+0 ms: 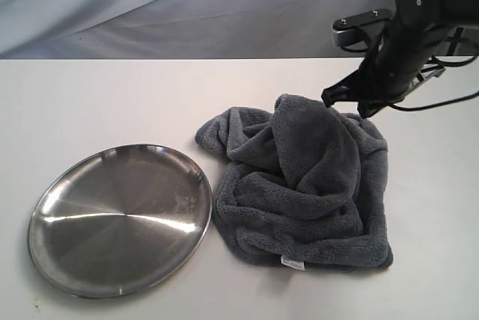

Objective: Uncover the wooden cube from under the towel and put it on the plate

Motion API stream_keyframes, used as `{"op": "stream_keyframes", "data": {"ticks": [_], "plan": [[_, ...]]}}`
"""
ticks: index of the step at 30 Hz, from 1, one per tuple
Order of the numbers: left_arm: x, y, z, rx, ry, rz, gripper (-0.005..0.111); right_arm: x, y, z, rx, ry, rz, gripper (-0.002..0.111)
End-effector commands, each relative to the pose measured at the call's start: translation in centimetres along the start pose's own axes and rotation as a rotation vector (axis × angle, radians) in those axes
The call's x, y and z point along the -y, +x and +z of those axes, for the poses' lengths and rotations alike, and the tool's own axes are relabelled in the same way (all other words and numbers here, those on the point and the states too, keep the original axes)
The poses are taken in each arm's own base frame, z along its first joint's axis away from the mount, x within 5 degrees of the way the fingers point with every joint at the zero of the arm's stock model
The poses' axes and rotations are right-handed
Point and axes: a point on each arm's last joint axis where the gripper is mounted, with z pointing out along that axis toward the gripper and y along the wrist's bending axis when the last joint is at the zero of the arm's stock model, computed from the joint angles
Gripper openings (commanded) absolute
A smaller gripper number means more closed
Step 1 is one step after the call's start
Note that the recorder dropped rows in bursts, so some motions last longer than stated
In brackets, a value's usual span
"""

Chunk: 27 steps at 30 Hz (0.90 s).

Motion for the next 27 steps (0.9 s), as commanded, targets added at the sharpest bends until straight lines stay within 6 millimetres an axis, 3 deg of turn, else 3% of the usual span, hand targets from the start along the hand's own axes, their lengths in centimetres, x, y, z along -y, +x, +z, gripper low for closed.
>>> {"op": "stream_keyframes", "data": {"ticks": [1,8,14,20,27], "plan": [[0.0,0.1,0.0,-0.002,-0.002,-0.002,0.001,-0.5,-3.1,-0.4,0.029,-0.060,0.028,0.000],[0.0,0.1,0.0,-0.002,-0.002,0.000,0.001,-2.9,-6.0,0.0,0.078,-0.118,0.016,0.000],[0.0,0.1,0.0,-0.002,-0.002,0.000,0.001,-7.8,-7.2,1.2,0.081,-0.162,-0.069,0.000],[0.0,0.1,0.0,-0.002,-0.002,-0.002,0.001,-12.8,-6.9,1.5,0.074,-0.211,-0.151,0.000],[0.0,0.1,0.0,-0.002,-0.002,-0.002,0.001,-16.7,-4.6,0.6,-0.066,-0.255,-0.255,0.000]]}}
